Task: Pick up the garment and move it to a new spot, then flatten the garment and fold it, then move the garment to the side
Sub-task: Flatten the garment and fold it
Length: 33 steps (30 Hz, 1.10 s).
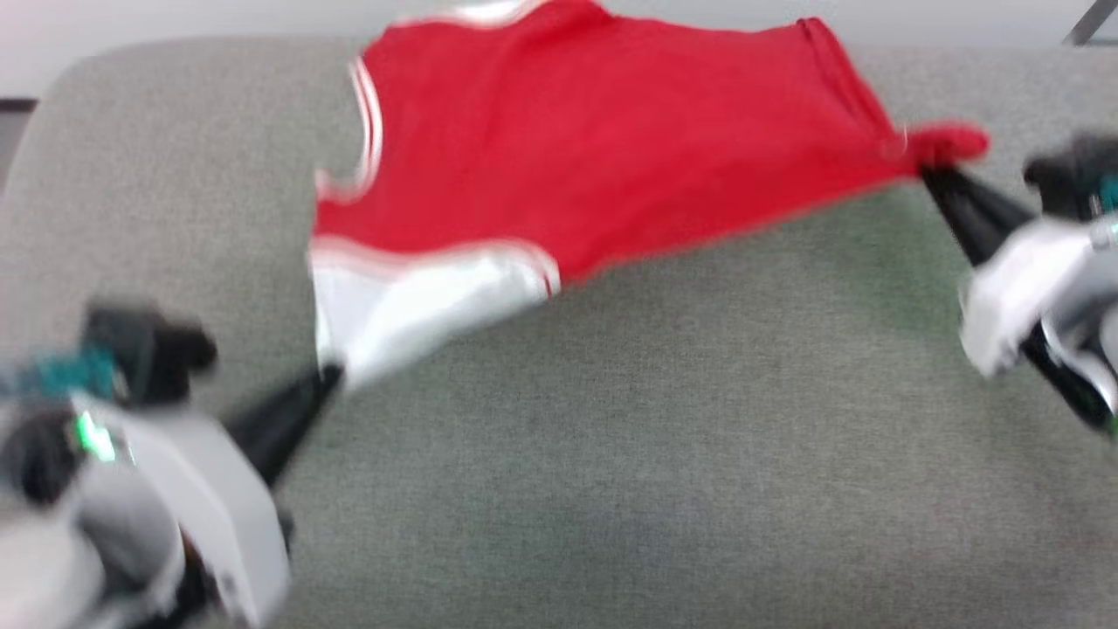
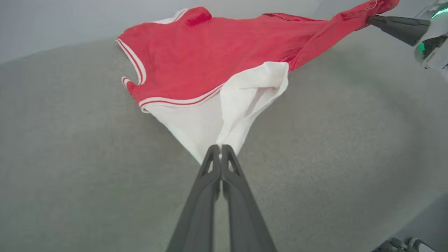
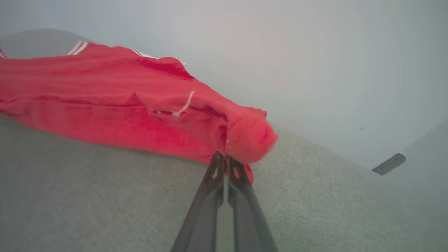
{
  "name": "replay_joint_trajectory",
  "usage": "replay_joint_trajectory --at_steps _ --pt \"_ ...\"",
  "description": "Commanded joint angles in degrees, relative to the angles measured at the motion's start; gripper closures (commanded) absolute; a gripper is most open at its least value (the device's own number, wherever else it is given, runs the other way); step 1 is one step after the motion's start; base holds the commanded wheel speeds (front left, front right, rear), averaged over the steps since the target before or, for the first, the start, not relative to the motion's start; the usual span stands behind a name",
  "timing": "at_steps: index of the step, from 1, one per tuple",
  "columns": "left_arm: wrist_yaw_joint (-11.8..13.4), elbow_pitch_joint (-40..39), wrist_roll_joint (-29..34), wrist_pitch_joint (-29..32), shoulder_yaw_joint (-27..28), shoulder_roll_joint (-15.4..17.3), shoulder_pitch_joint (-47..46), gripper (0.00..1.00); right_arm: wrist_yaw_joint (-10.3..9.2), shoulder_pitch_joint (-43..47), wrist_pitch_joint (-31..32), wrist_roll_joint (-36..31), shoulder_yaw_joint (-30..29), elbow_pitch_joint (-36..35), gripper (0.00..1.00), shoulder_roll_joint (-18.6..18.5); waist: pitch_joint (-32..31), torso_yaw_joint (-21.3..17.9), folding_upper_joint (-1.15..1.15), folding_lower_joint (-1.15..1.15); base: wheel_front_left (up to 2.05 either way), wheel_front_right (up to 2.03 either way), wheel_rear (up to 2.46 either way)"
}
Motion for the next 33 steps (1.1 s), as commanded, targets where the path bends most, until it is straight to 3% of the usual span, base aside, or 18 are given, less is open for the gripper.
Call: replay_joint_trajectory --at_steps 1,3,4,5,9,12,21,28,33 --pt "1.8 -1.7 -0.7 -1.1 -0.7 0.5 2.5 1.0 -0.05 2.7 0.4 0.4 -0.1 -2.7 1.0 -1.6 -1.6 -0.3 0.0 0.0 0.0 0.0 0.0" --pt "4.9 -4.7 -3.1 -3.6 -1.8 1.0 6.4 1.0 -0.05 7.2 1.2 0.2 -0.9 -7.6 1.0 -4.1 -1.8 -0.5 0.0 0.0 0.0 0.0 0.0" --pt "7.8 -7.0 -5.3 -6.1 -2.7 1.4 10.4 1.0 -0.06 11.7 2.2 0.0 -2.2 -11.9 1.0 -6.2 -2.1 -0.7 0.0 0.0 0.0 0.0 0.0" --pt "7.8 -7.0 -5.3 -6.1 -2.7 1.4 10.4 1.0 -0.06 11.7 2.2 0.0 -2.2 -11.9 1.0 -6.2 -2.1 -0.7 0.0 0.0 0.0 0.0 0.0" --pt "12.1 -10.6 -9.4 -11.0 -4.0 0.6 17.5 1.0 -0.05 20.6 4.9 -0.1 -4.6 -20.2 1.0 -9.6 -2.1 -0.5 0.0 0.0 0.0 0.0 0.0" --pt "13.9 -12.1 -11.9 -13.9 -4.6 -0.1 22.0 1.0 -0.05 27.2 6.5 -1.0 -7.3 -25.4 1.0 -11.6 -2.0 -0.4 0.0 0.0 0.0 0.0 0.0" --pt "17.0 -13.7 -17.8 -18.0 -4.1 -1.6 31.7 1.0 -0.05 44.7 9.2 -0.8 -15.4 -35.3 1.0 -12.0 -0.9 -1.3 0.0 0.0 0.0 0.0 0.0" --pt "18.9 -15.8 -13.2 -18.1 -0.2 4.7 28.0 1.0 -0.05 49.6 9.8 -1.1 -19.1 -40.5 1.0 -8.1 -0.1 -3.7 0.0 0.0 0.0 0.0 0.0" --pt "18.2 -16.3 -7.3 -11.9 2.3 9.7 21.0 1.0 -0.05 47.1 10.9 -1.3 -20.6 -43.2 1.0 -5.6 0.8 -5.3 0.0 0.0 0.0 0.0 0.0"
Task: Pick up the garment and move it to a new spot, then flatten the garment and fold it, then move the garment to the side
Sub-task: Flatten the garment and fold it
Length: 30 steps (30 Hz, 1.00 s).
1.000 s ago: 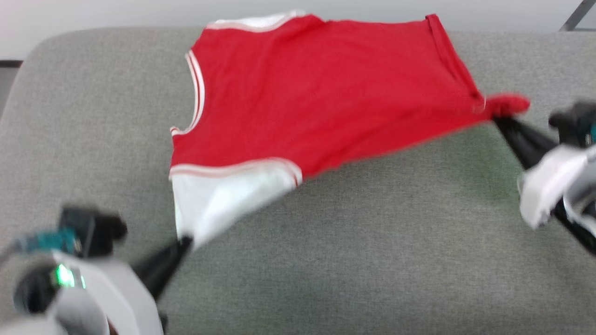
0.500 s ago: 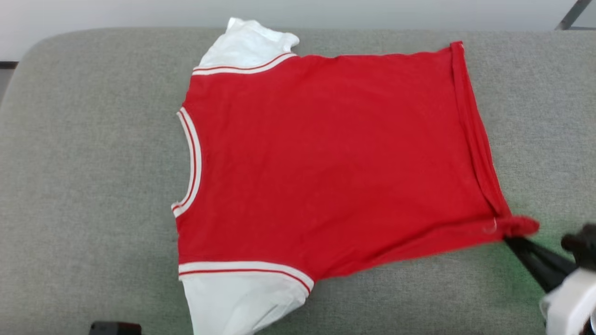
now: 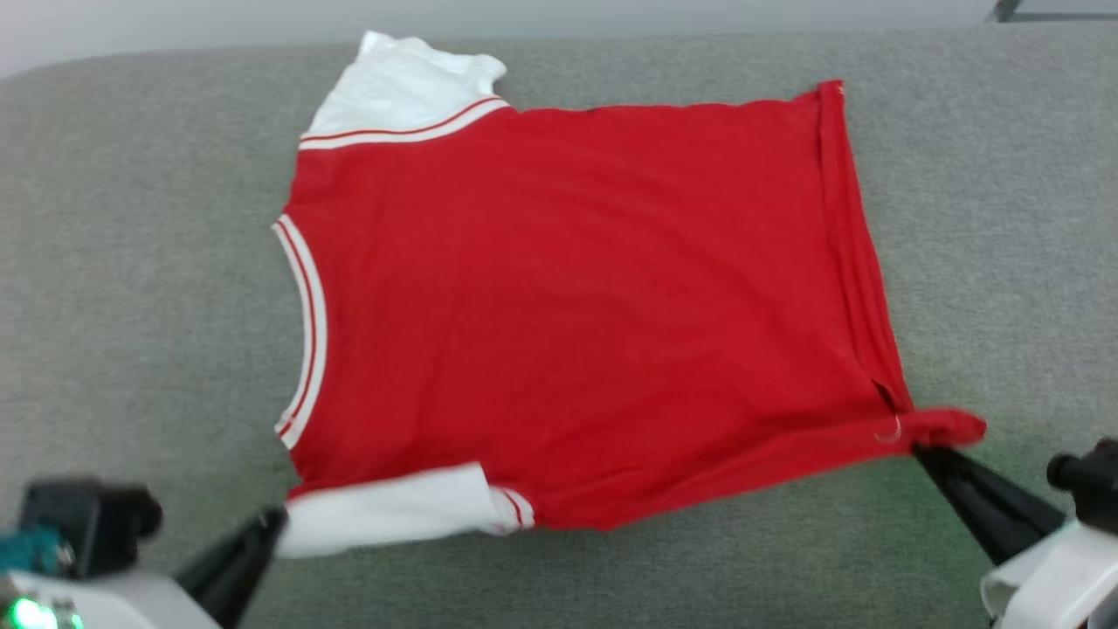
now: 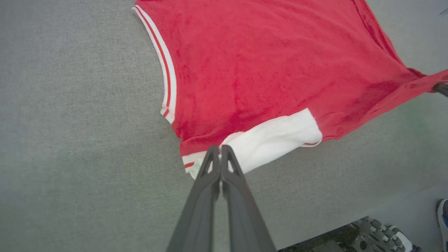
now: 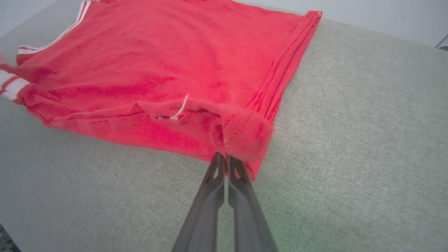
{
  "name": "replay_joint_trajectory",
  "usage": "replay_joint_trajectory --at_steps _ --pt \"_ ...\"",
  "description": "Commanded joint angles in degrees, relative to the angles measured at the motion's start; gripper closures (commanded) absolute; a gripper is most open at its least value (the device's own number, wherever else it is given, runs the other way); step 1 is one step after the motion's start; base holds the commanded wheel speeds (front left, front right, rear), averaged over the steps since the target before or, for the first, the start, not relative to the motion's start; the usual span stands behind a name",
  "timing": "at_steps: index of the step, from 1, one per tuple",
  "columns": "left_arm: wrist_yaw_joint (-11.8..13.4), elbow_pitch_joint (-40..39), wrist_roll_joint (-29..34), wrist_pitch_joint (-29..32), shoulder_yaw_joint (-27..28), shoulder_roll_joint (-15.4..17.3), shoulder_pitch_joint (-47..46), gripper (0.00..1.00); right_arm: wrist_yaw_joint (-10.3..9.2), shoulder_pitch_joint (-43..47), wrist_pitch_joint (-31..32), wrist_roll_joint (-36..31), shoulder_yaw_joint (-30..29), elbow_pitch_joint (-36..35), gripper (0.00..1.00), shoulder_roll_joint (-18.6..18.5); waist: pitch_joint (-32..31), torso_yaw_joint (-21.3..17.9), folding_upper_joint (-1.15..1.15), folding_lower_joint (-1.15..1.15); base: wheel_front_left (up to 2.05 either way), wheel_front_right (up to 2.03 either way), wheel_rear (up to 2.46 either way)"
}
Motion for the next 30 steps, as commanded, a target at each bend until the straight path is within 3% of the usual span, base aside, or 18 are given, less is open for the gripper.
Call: replay_joint_trajectory --at_steps 1,4,8,11,20,25,30 --pt "-0.5 0.5 1.9 2.5 0.8 0.9 -2.4 1.0 -0.05 -1.7 0.6 -0.3 -0.3 -0.9 1.0 0.6 0.7 -1.1 0.0 0.0 0.0 0.0 0.0" --pt "-3.5 2.9 5.7 8.7 2.5 1.9 -7.4 1.0 -0.05 -4.1 1.8 -0.6 -1.1 -1.7 1.0 2.4 1.3 -1.9 0.0 0.0 0.0 0.0 0.0" --pt "-9.5 8.5 9.9 16.5 4.6 1.9 -13.8 1.0 -0.05 -7.7 2.9 -2.0 -1.8 -1.0 1.0 4.0 2.2 -2.5 0.0 0.0 0.0 0.0 0.0" --pt "-14.2 13.8 11.8 21.4 5.5 -1.1 -17.8 1.0 -0.05 -10.3 4.0 -3.1 -2.2 0.7 1.0 5.5 3.1 -2.8 0.0 0.0 0.0 0.0 0.0" --pt "-24.5 31.2 14.7 30.4 4.0 -12.3 -25.3 1.0 -0.05 -16.4 6.9 -4.8 0.3 7.2 1.0 8.7 6.2 -3.5 0.0 0.0 0.0 0.0 0.0" --pt "-27.9 38.0 13.6 33.1 2.9 -16.9 -26.7 1.0 -0.05 -18.9 7.9 -4.1 2.7 9.6 1.0 9.2 6.9 -3.6 0.0 0.0 0.0 0.0 0.0" --pt "-28.8 41.5 11.5 36.0 2.5 -19.3 -27.1 1.0 -0.05 -20.8 10.4 -2.1 4.8 10.8 1.0 8.7 6.9 -3.4 0.0 0.0 0.0 0.0 0.0"
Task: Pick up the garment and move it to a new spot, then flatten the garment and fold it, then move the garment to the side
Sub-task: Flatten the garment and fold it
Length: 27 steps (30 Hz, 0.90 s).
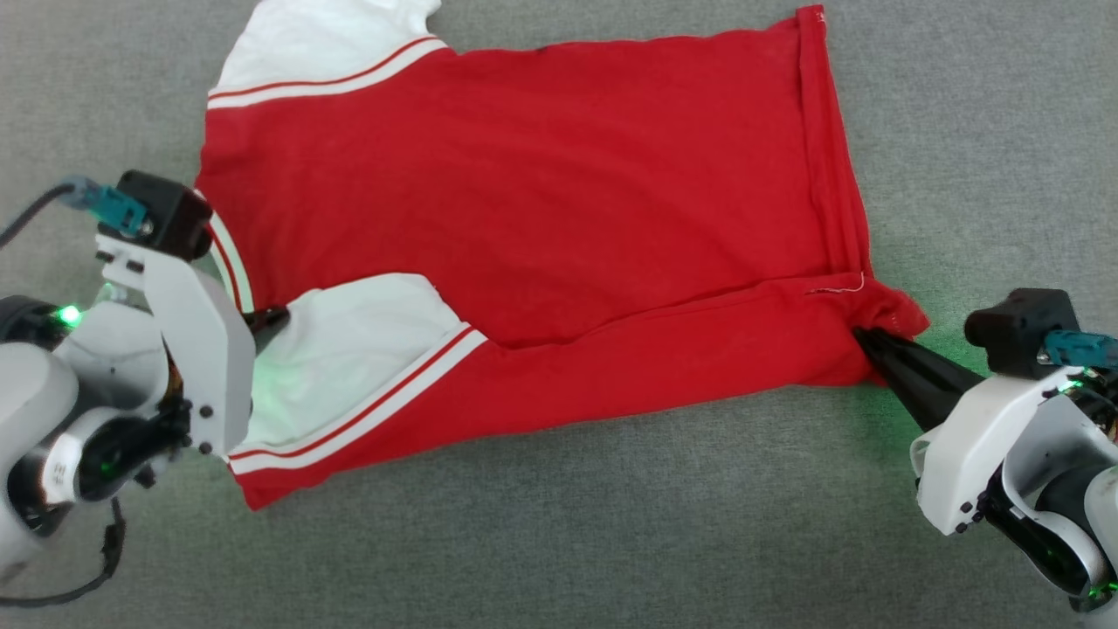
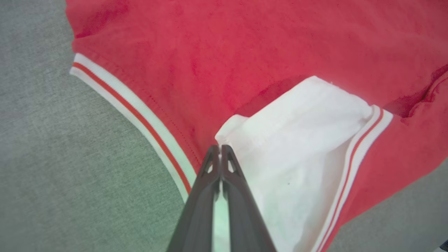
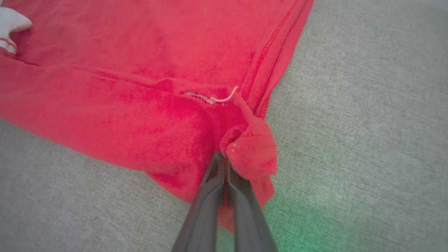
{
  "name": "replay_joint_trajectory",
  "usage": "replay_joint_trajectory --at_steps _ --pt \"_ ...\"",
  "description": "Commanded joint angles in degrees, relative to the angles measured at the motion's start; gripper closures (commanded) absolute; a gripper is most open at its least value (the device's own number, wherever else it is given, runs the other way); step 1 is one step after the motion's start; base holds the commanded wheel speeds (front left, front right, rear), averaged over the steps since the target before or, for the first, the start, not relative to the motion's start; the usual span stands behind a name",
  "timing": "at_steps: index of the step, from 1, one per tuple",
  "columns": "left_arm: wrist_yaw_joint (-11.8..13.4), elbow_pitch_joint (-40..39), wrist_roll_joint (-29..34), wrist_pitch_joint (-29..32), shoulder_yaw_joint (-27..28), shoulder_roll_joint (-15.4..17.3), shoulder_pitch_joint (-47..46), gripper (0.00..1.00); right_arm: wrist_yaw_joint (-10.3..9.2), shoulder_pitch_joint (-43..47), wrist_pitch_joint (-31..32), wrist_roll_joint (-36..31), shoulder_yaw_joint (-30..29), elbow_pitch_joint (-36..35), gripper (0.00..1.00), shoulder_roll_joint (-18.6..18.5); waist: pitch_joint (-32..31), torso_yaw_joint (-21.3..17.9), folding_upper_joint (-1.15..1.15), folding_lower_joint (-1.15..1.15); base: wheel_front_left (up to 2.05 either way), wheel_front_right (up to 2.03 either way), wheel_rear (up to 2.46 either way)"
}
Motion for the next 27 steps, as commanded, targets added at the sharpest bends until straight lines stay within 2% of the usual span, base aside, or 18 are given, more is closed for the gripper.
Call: replay_joint_trajectory --at_steps 1,3,5,6,7,8,9,11,12,15,16,17,18,19,23,27 --pt "-0.3 0.8 -1.1 0.3 0.4 -0.9 -0.6 1.0 -0.05 -0.9 1.2 1.1 0.7 0.3 1.0 -0.3 -0.1 0.3 0.0 0.0 0.0 0.0 0.0" --pt "-0.2 1.5 -2.7 1.0 0.6 -1.7 -0.3 0.96 -0.05 -1.6 2.5 1.7 1.3 0.3 1.0 -0.7 -0.4 0.6 0.0 0.0 0.0 0.0 0.0" --pt "0.5 2.3 -4.0 1.8 0.9 -2.1 0.1 0.6 -0.05 -2.1 4.0 2.5 1.2 0.7 1.0 -0.7 -0.7 1.0 0.0 0.0 0.0 0.0 0.0" --pt "0.7 2.6 -4.5 2.0 1.0 -2.3 0.1 0.24 -0.05 -2.5 4.9 2.6 1.5 0.7 1.0 -1.2 -0.9 1.2 0.0 0.0 0.0 0.0 0.0" --pt "0.7 2.6 -4.5 2.0 1.0 -2.3 0.1 0.24 -0.05 -2.5 4.9 2.6 1.5 0.7 1.0 -1.2 -0.9 1.2 0.0 0.0 0.0 0.0 0.0" --pt "1.0 3.0 -5.5 2.3 1.3 -3.0 -0.1 0.0 -0.05 -3.2 6.2 3.1 1.3 0.8 1.0 -1.1 -1.4 1.7 0.0 0.0 0.0 0.0 0.0" --pt "1.0 3.0 -5.5 2.3 1.3 -3.0 -0.1 0.0 -0.05 -3.2 6.2 3.1 1.3 0.8 1.0 -1.1 -1.4 1.7 0.0 0.0 0.0 0.0 0.0" --pt "0.7 3.1 -5.3 2.1 1.5 -3.4 -0.7 0.0 -0.05 -3.8 7.6 3.0 1.4 1.0 0.73 -1.5 -1.9 2.3 0.0 0.0 0.0 0.0 0.0" --pt "0.7 3.3 -5.9 2.0 1.8 -3.7 -0.8 0.0 -0.05 -4.0 8.2 3.1 1.2 1.1 0.62 -1.5 -2.2 2.5 0.0 0.0 0.0 0.0 0.0" --pt "1.2 3.3 -6.3 2.2 2.0 -4.2 -1.0 0.0 -0.05 -5.2 9.8 3.2 1.5 1.3 0.47 -1.6 -3.2 3.3 0.0 0.0 0.0 0.0 0.0" --pt "1.4 3.1 -6.8 2.1 2.3 -4.6 -1.0 0.0 -0.05 -5.4 10.3 3.4 1.4 1.6 0.35 -1.5 -3.6 3.6 0.0 0.0 0.0 0.0 0.0" --pt "1.7 2.8 -6.8 2.2 2.4 -4.6 -0.9 0.0 -0.05 -5.7 10.7 3.5 1.4 1.8 0.3 -1.4 -3.9 3.8 0.0 0.0 0.0 0.0 0.0" --pt "1.8 2.5 -6.4 2.1 2.4 -4.4 -1.1 0.0 -0.05 -6.1 11.1 3.6 1.2 2.0 0.19 -1.2 -4.3 4.0 0.0 0.0 0.0 0.0 0.0" --pt "2.1 2.3 -6.5 1.9 2.6 -4.3 -1.1 0.0 -0.05 -6.5 11.5 3.6 1.0 2.2 0.02 -1.0 -4.6 4.2 0.0 0.0 0.0 0.0 0.0" --pt "3.8 0.7 -8.0 3.3 2.6 -4.0 -0.2 0.0 -0.05 -7.4 12.5 3.8 -0.5 3.0 0.0 -0.2 -6.0 4.9 0.0 0.0 0.0 0.0 0.0" --pt "7.4 -0.6 -10.7 6.7 2.0 -3.5 1.0 0.0 -0.05 -7.7 12.3 4.0 -2.9 2.8 0.0 1.3 -7.4 4.9 0.0 0.0 0.0 0.0 0.0"
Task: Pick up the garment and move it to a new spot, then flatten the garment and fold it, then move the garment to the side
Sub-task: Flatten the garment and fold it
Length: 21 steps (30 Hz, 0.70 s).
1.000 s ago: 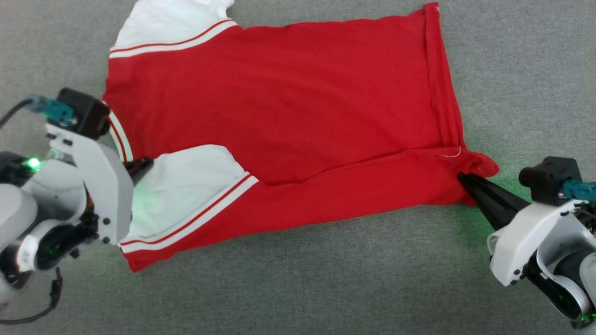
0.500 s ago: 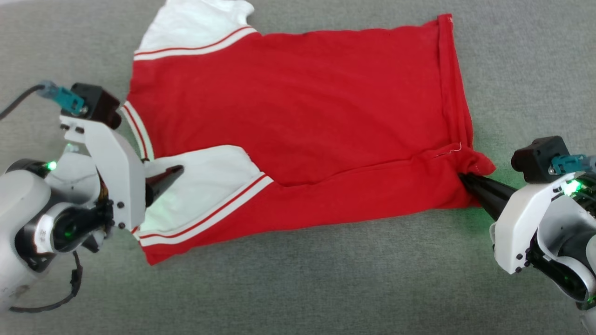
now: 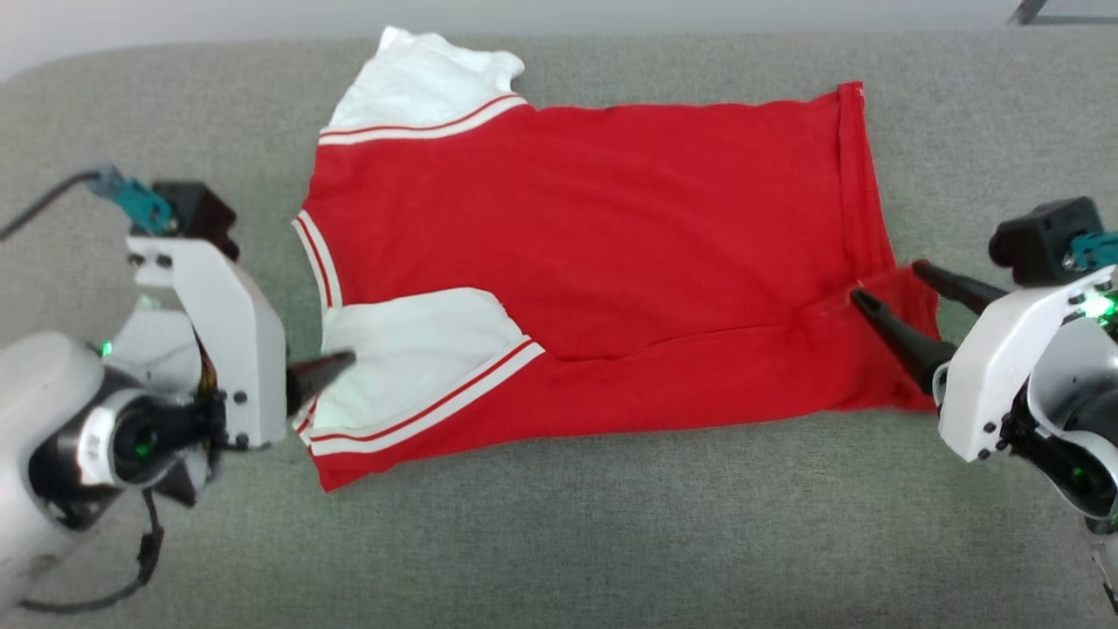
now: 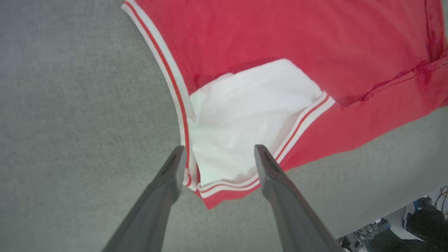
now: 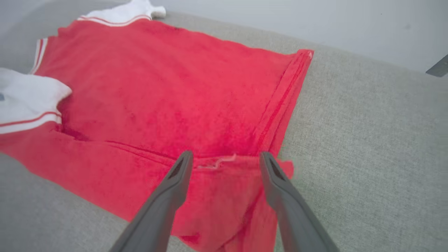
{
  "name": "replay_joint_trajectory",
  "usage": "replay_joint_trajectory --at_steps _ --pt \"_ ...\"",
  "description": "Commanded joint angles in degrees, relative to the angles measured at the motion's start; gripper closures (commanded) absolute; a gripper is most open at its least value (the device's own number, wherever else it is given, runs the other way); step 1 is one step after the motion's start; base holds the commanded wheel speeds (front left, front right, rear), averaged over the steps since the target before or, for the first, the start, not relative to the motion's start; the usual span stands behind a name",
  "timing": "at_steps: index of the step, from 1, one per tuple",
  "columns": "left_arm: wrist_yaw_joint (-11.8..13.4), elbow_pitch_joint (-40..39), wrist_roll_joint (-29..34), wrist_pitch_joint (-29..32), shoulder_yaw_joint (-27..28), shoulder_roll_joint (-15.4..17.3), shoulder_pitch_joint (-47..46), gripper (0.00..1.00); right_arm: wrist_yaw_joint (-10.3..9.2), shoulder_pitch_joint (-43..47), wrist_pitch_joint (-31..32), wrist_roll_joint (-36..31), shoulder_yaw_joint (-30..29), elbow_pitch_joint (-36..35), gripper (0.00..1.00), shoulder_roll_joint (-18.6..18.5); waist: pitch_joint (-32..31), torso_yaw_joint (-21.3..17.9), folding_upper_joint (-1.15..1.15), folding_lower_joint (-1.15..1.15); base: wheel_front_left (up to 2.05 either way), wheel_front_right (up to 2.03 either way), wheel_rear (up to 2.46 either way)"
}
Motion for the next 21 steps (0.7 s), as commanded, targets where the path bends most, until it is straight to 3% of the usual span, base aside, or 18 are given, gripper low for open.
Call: replay_joint_trajectory --at_steps 1,6,15,21 --pt "1.2 -0.3 -0.6 1.3 -0.5 0.4 1.0 0.0 -0.05 -0.3 -0.4 0.3 -1.1 -0.3 0.0 0.9 -1.0 0.0 0.0 0.0 0.0 0.0 0.0" --pt "4.5 -1.0 -3.9 4.8 -0.7 2.2 2.5 0.0 -0.05 -0.3 -0.2 0.2 -6.2 -2.5 0.0 4.3 -1.7 -1.5 0.0 0.0 0.0 0.0 0.0" --pt "5.1 0.0 -8.6 4.2 -0.2 5.7 7.6 0.0 -0.04 3.9 2.3 -3.0 -17.7 -9.7 0.0 10.9 -0.9 -4.5 0.0 0.0 0.0 0.0 0.0" --pt "4.7 1.2 -9.7 3.8 -0.7 6.6 9.9 0.0 -0.04 6.5 4.7 -4.4 -22.0 -14.5 0.0 13.9 0.0 -6.3 0.0 0.0 0.0 0.0 0.0"
